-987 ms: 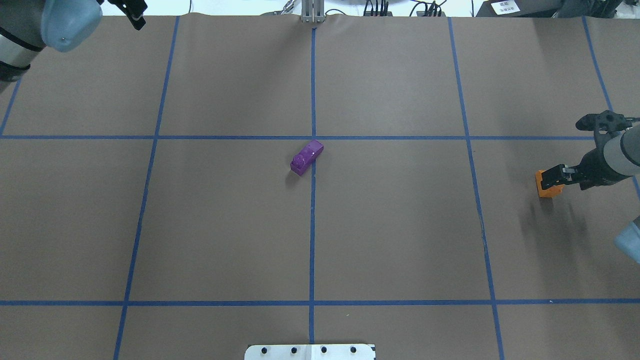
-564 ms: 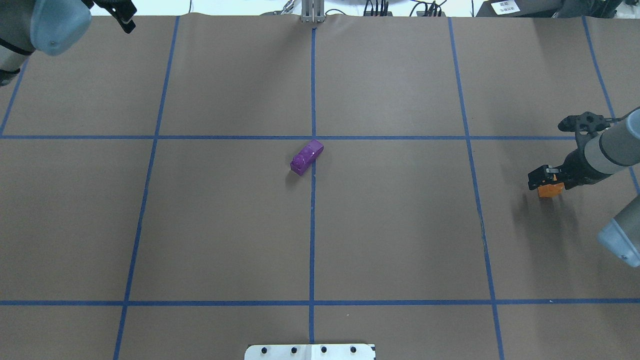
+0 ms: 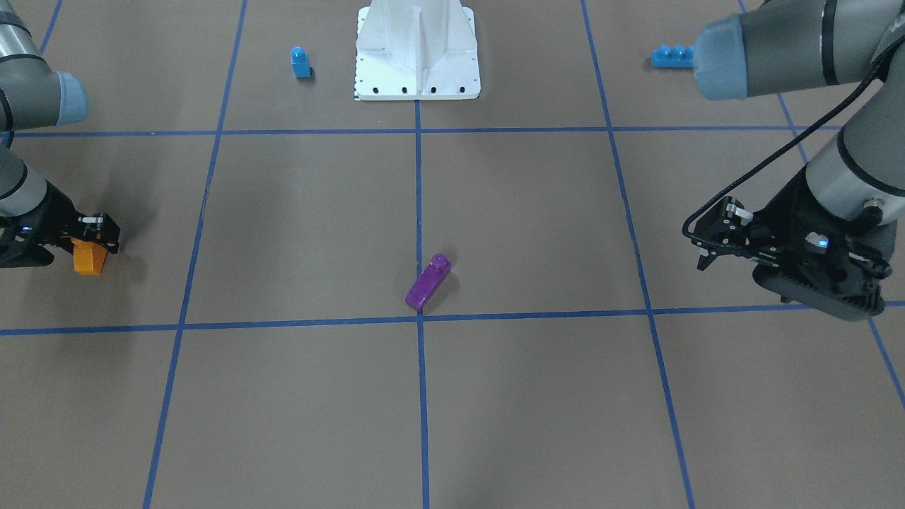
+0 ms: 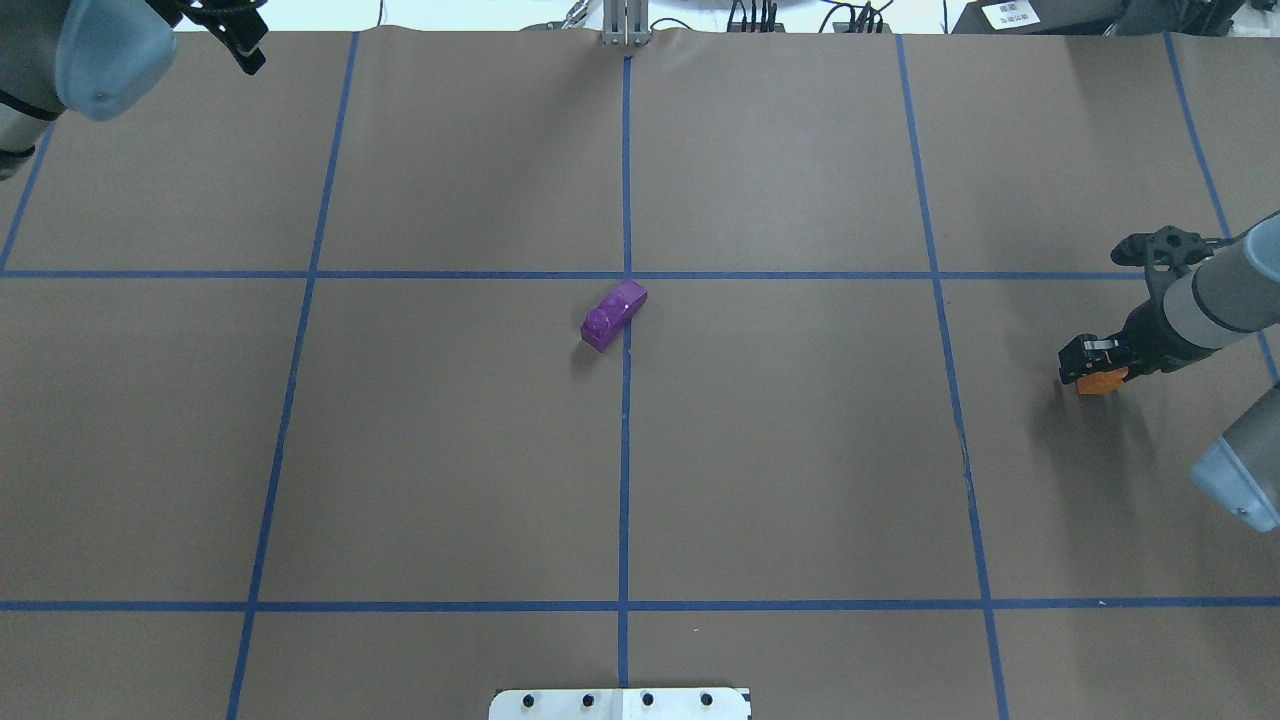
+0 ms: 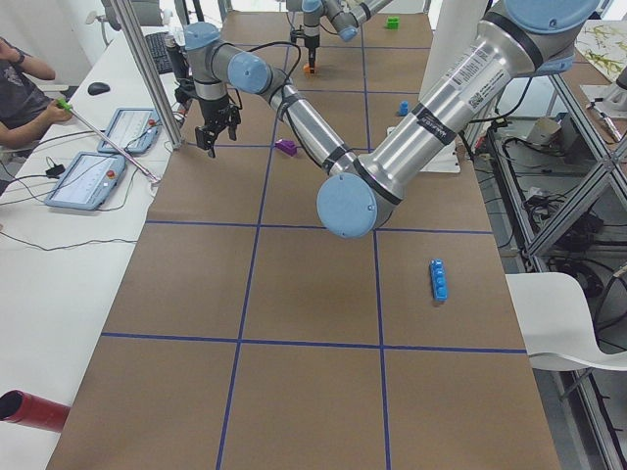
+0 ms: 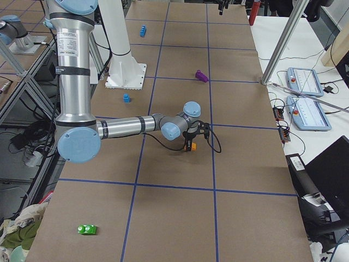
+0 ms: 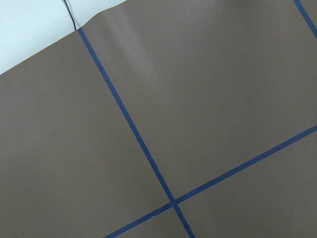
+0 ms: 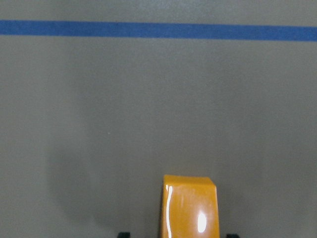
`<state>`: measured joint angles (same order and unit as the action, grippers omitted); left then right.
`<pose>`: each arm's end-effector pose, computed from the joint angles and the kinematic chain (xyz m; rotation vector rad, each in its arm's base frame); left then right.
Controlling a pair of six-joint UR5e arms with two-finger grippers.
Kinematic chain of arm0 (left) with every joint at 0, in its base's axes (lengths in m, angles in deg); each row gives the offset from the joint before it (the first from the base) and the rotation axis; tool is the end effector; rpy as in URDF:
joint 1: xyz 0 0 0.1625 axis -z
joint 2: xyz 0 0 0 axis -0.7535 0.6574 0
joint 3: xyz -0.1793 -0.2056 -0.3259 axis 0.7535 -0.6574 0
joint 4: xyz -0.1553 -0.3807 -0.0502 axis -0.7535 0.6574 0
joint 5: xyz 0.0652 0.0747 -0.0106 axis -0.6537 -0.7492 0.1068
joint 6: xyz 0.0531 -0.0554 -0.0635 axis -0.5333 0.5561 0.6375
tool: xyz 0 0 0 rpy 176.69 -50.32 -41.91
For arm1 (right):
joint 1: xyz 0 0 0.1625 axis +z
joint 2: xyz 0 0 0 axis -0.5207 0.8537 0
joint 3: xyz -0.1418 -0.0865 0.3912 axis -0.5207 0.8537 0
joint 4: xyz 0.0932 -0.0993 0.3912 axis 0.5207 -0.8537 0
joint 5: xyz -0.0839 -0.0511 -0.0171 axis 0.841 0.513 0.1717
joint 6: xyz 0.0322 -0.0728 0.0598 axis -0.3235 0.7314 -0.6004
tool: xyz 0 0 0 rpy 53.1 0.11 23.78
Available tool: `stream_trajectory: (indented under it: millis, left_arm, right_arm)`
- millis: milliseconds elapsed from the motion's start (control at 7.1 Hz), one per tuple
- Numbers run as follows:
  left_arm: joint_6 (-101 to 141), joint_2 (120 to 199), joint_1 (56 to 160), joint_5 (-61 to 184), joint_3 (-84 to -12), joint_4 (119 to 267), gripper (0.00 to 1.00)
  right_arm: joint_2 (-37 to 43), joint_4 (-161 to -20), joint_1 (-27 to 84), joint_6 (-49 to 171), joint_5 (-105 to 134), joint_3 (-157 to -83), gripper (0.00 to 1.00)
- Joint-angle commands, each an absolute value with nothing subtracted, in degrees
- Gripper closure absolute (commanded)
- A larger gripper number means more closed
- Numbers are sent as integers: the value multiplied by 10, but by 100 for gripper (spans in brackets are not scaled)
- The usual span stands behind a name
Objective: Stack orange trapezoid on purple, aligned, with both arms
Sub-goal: 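Close the right gripper on the orange block and lift it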
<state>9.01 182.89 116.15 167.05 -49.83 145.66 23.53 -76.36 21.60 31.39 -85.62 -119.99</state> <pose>0.1986 -0.6629 0.2260 0.2571 0.7224 0.4535 -0.2478 -0.4594 0.5935 0.0055 -0.7597 -0.0011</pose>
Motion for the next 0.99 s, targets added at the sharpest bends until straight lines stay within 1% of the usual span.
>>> stream_trajectory:
  millis: [0,141,282,423,564,846]
  left_arm:
    - [90,1829,1161,1671,-498,1456,0]
    - [91,1828,1161,1671,-503,1455,0]
    - [91,1828,1161,1671,-505,1454,0]
    - [91,1827,1163,1671,-505,1454,0]
    - [90,1821,1164,1669,-505,1455,0]
    - [39,1792,1181,1664,-505,1455,0]
  right_arm:
    - [239,-763,218,317,-859,-1201,77]
    - [240,-764,221,317,-859,-1207,100]
    - [238,-765,234,318,-859,-1210,100]
    - [235,-786,255,317,-877,-1240,100]
    - [213,-840,284,317,-916,-1268,100]
    - [130,-905,282,298,-917,-1281,100]
